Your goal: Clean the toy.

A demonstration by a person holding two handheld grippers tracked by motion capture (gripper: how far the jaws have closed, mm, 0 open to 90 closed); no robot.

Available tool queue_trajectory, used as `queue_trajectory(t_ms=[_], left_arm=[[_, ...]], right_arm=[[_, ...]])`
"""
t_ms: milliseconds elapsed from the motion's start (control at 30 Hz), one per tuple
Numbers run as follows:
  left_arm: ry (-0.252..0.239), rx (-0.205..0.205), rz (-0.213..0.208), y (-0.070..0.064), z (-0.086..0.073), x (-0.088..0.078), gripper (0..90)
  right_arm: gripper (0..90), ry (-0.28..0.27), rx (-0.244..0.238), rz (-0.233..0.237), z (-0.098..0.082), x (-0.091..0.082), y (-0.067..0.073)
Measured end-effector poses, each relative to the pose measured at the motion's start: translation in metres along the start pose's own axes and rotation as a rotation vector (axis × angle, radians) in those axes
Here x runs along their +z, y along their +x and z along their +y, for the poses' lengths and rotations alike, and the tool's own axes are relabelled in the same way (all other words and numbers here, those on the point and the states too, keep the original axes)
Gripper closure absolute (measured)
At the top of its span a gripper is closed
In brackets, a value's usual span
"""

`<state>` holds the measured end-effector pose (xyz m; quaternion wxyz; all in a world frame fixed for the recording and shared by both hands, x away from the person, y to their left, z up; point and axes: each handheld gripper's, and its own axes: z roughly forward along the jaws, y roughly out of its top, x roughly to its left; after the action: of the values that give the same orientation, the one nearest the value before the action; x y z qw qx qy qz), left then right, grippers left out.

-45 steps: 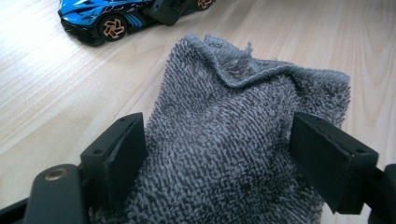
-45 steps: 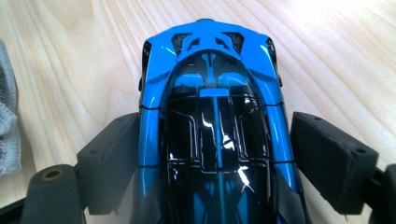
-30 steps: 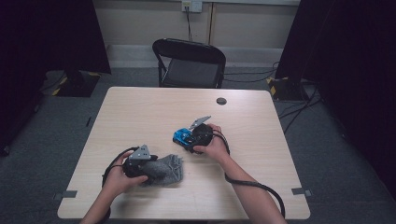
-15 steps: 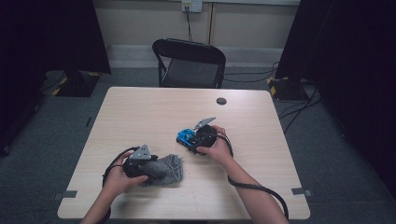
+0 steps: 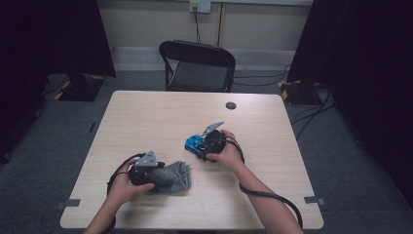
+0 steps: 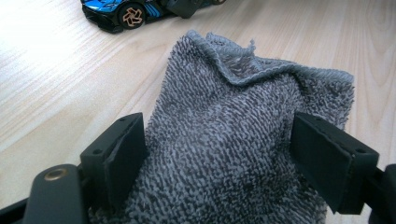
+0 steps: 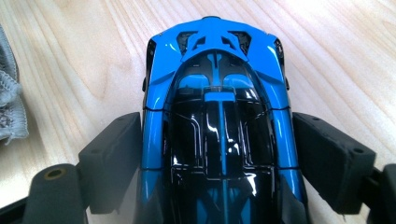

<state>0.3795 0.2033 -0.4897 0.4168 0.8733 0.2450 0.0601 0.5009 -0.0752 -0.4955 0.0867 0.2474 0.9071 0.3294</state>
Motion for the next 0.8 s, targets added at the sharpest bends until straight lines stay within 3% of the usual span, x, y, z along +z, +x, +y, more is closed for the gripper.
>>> queue_trajectory(t_ms=[267,533,800], left_arm=[[0.002,0.004,0.001,0.0,0.0,0.0001,18.5],[0.0,0.009,0.004,-0.0004,0.0004,-0.0001,18.4],[-0.006,0.014,0.003,0.0001,0.0026,-0.0038,18.7]], right_arm=[[18.5,0.033,0.007,0.003,0.0042,0.0004,0.0],[19.7,0.045,0.045,-0.029,0.0052,-0.0005,0.0052],[19.8,0.007,0.1,-0.036,0.0086,-0.009,0.0053]])
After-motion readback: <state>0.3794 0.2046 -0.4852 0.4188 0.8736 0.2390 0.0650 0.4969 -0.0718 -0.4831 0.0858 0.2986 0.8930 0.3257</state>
